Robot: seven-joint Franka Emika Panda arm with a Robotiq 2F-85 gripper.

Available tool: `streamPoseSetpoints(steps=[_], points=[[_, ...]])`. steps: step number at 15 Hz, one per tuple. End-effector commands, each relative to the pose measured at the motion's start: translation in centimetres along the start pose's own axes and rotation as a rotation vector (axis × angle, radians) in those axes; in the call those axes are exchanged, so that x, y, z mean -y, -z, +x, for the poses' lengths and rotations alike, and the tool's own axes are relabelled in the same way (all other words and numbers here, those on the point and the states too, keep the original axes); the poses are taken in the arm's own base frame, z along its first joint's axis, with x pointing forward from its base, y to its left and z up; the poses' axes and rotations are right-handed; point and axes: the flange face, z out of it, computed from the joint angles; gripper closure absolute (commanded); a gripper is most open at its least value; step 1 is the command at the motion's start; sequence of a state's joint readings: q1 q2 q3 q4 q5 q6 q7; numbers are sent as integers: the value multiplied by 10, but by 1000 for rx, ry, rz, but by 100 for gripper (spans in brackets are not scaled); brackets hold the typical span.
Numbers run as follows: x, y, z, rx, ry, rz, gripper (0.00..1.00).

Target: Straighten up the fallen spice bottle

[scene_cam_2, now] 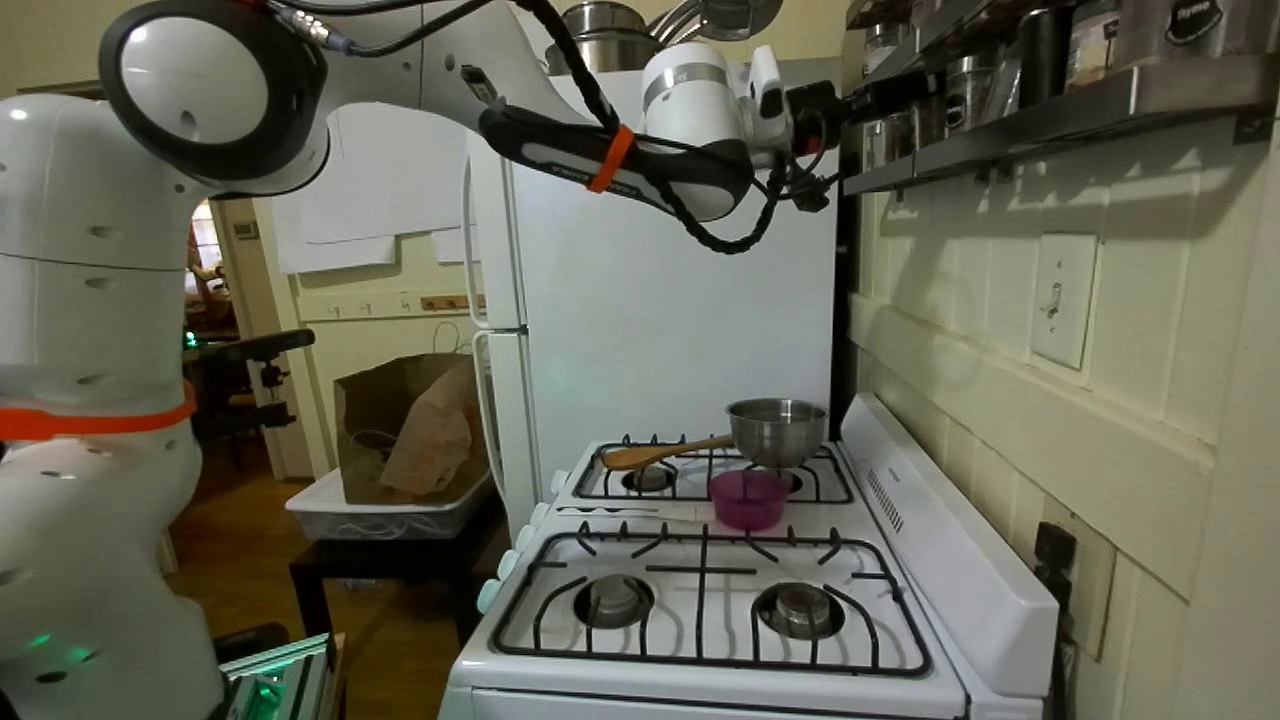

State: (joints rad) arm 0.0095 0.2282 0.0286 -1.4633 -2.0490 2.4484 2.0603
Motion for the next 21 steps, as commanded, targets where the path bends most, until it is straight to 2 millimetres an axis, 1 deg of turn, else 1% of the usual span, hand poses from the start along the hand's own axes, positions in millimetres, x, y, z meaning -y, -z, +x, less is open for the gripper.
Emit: streamPoseSetpoints(steps=[1,5,6,7,8,9,11,12,16,18,21], points=[[1,-5,4,77,-6,28,74],[2,-5,9,133,4,53,74],[3,-5,10,144,8,58,70],[4,-4,12,155,11,63,24],[5,-2,14,166,16,73,23],[6,1,15,186,17,84,19],[11,8,17,223,28,107,3],[14,13,17,245,31,115,0],[25,36,26,318,56,130,0],[30,52,37,363,71,132,0],[29,81,64,429,101,134,0]])
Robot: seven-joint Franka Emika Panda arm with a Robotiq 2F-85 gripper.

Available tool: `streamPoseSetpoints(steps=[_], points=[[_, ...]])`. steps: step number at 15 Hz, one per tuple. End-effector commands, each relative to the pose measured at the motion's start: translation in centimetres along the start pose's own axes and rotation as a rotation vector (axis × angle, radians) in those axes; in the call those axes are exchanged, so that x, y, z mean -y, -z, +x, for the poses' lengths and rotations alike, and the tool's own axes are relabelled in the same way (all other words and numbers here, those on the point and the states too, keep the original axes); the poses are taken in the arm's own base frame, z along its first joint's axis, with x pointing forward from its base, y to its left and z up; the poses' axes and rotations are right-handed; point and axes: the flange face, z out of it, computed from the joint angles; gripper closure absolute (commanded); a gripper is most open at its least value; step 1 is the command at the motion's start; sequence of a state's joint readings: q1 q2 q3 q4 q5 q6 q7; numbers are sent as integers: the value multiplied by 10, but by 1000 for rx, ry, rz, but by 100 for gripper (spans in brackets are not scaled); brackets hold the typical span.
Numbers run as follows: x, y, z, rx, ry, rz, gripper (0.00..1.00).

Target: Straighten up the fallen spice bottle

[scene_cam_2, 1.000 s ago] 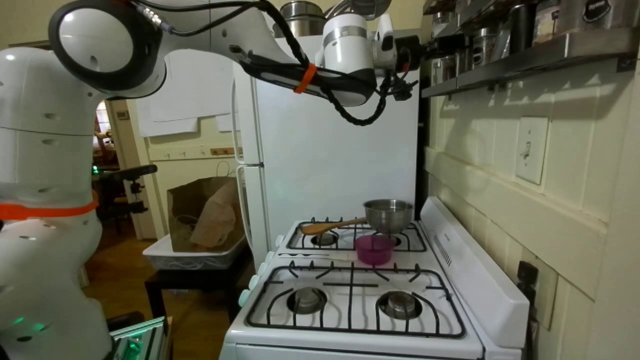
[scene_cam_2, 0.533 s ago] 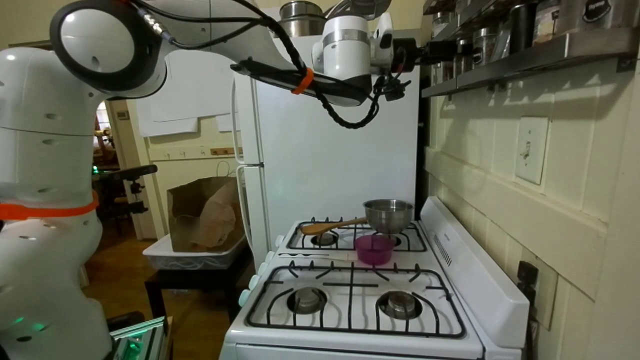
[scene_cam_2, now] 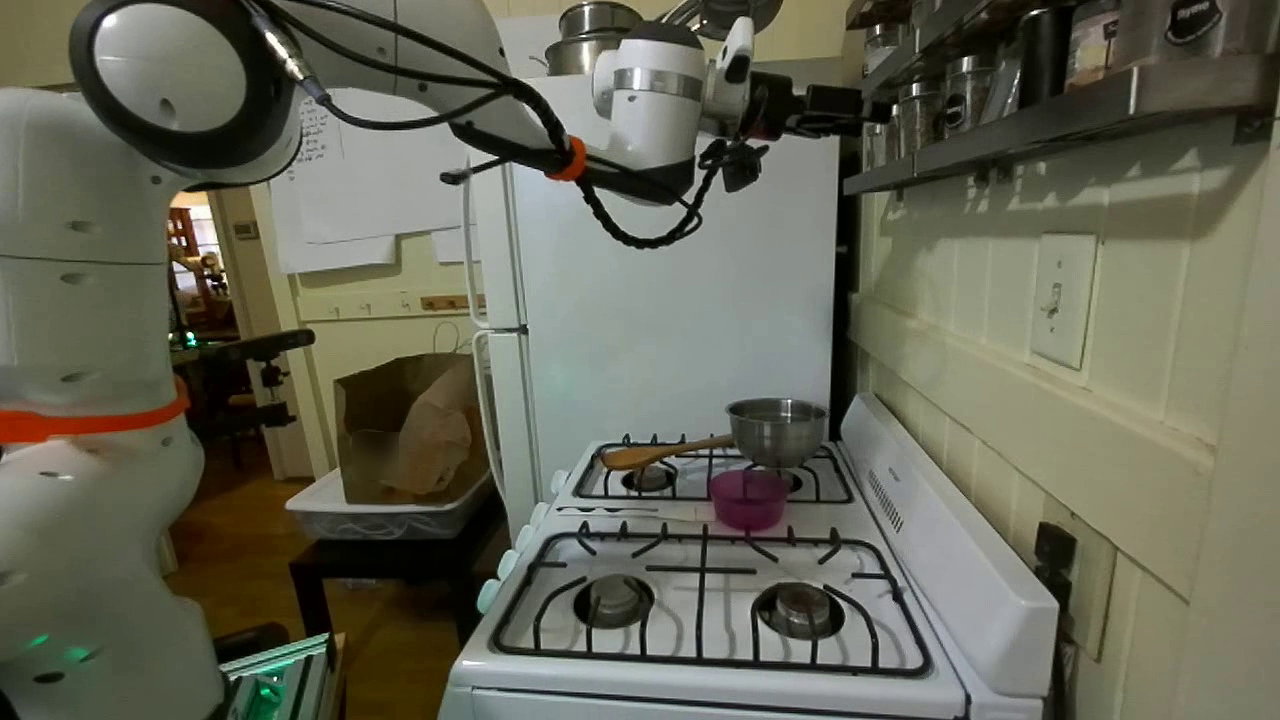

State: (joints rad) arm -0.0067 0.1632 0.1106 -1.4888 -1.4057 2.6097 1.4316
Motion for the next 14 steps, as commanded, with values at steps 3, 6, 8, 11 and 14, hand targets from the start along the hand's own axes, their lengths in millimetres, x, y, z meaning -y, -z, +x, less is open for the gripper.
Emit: streamPoseSetpoints(steps=[3,6,8,11,14], points=[[-5,84,23,177,-10,25,0],[-2,132,22,298,-62,116,0],[-3,162,25,387,-94,176,0],[-23,208,42,555,-101,235,0],[-58,265,60,703,-78,321,0]])
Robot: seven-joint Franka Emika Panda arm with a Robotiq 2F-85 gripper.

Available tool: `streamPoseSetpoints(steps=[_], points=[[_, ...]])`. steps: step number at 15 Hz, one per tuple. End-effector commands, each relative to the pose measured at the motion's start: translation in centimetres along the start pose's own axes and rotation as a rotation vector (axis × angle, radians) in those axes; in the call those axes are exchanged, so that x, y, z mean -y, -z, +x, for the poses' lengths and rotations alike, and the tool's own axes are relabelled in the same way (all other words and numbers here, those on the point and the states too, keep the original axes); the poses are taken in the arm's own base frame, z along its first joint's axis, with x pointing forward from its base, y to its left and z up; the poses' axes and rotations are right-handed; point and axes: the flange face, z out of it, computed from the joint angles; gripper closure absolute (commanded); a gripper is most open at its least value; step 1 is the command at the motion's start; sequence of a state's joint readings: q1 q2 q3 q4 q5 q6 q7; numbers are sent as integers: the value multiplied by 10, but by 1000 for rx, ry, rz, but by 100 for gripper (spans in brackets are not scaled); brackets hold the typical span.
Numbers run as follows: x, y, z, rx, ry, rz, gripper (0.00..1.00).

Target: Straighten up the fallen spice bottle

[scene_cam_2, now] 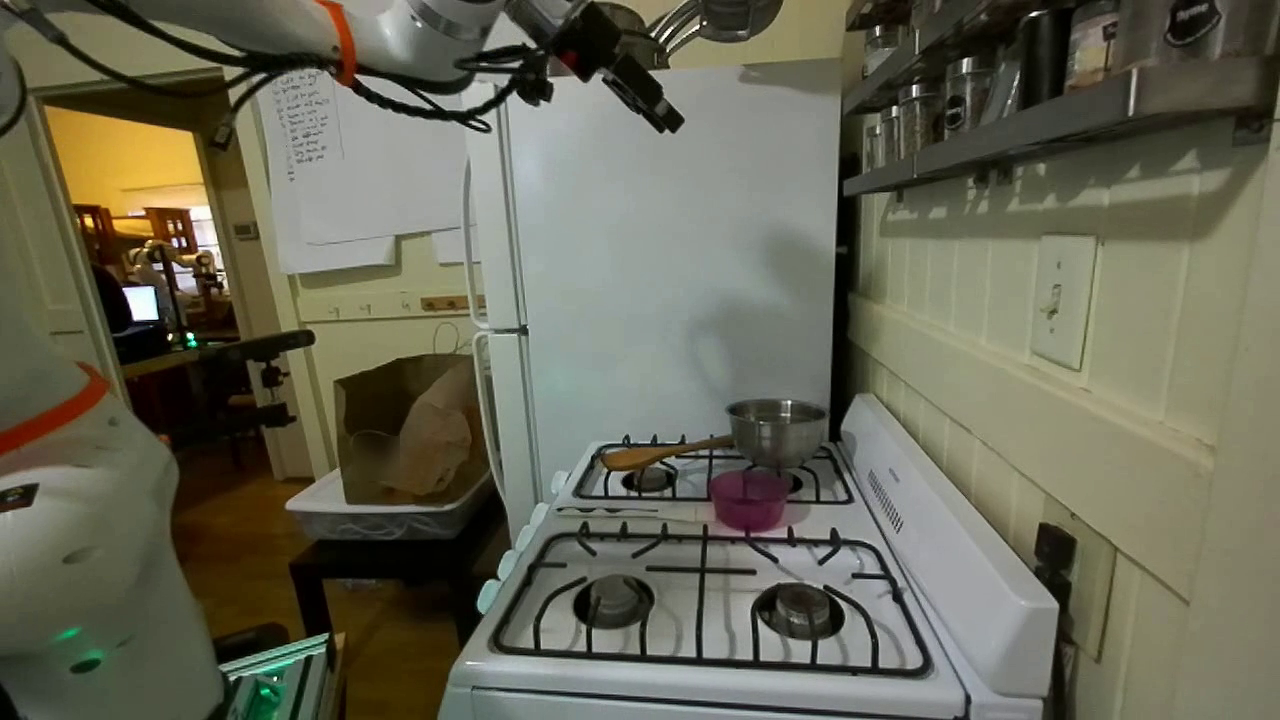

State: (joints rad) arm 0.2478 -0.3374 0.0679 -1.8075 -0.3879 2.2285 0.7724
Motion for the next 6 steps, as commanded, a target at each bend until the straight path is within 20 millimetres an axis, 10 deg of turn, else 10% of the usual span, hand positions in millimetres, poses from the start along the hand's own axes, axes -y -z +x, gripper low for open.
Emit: streamPoseSetpoints(steps=[1,2,3,6], points=[[-33,77,-26,159,37,136,0],[-43,92,-32,164,77,186,0],[-21,67,-10,121,33,110,0],[-40,102,-21,124,64,174,0]])
